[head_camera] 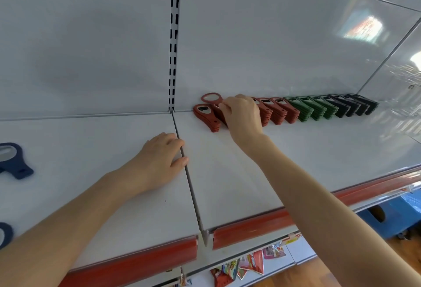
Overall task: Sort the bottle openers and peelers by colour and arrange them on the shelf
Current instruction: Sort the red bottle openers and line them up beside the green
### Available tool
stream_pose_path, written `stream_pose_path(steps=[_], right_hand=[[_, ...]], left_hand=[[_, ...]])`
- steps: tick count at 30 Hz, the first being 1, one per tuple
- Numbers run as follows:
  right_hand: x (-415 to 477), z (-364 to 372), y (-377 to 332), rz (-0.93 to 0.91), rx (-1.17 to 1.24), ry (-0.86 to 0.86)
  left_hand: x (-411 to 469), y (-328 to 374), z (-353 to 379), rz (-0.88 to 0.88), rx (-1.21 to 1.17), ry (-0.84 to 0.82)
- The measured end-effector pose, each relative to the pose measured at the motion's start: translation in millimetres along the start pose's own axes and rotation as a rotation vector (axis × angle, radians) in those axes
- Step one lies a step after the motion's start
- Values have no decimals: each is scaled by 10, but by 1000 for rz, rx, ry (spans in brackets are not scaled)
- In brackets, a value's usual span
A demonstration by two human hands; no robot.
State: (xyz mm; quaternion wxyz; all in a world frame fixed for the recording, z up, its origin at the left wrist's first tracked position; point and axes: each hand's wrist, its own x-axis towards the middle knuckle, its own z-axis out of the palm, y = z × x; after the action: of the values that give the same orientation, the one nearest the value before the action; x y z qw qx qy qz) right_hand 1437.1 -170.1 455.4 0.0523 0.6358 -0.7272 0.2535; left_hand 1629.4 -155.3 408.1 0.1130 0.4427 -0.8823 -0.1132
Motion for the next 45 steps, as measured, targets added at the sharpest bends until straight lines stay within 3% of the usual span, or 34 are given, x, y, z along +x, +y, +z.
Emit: stream_pose_path(steps=[6,20,36,45], right_hand=[[-118,213,-75,-82,-104,-150],[-129,232,-91,-44,-137,-266],[-154,225,-138,-64,-220,-254],[-143,219,-99,-36,-120,-266]], left_hand=[[-15,5,8,4,-23,22],[9,-42,60,30,-39,49],[-3,-26,34,26,-38,33],[-11,-7,23,15,-38,31]])
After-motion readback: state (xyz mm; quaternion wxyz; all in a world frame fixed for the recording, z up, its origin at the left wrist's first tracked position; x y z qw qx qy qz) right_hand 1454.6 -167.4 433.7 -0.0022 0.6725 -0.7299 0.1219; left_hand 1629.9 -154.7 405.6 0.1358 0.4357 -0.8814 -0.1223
